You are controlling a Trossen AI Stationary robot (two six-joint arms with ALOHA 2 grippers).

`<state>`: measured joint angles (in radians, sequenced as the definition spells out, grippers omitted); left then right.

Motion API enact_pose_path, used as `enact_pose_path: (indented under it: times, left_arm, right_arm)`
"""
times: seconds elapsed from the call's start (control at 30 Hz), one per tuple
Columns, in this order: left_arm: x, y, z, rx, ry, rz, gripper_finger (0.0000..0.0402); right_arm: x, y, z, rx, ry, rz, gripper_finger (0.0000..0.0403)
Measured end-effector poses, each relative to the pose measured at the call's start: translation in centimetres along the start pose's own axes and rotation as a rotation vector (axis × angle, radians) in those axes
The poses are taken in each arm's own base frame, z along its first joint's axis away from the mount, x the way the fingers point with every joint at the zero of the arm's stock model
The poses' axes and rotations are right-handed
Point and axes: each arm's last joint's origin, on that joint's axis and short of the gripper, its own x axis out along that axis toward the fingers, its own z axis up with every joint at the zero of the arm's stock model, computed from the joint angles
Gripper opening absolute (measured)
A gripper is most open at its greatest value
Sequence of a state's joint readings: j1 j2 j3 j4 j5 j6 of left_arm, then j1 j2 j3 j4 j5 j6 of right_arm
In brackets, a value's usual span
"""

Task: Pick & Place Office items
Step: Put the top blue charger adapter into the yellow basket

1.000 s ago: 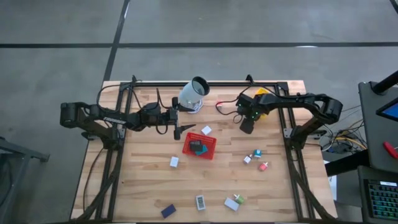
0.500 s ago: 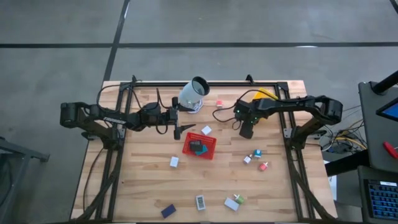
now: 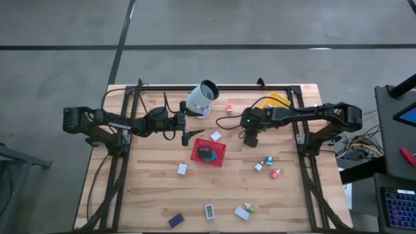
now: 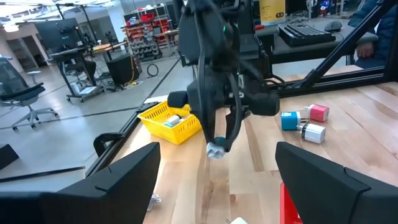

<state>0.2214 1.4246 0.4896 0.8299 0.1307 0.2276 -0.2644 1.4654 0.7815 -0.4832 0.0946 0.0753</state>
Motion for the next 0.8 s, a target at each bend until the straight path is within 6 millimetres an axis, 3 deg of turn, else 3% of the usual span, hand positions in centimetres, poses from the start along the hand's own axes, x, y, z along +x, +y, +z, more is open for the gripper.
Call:
enact_pose_path:
  times: [0.43, 0.8]
  left_arm:
    - [0.0, 0.0, -0.1, -0.001, 0.005, -0.002, 0.0324]
    - [0.0, 0.0, -0.1, -0.001, 0.005, -0.002, 0.0324]
  right_arm:
    - [-2.1, 1.8, 3.7, -0.070, -0.478, 0.017, 0.0119]
    - [-1.6, 1.9, 3.4, -0.133, -0.768, 0.063, 0.0119]
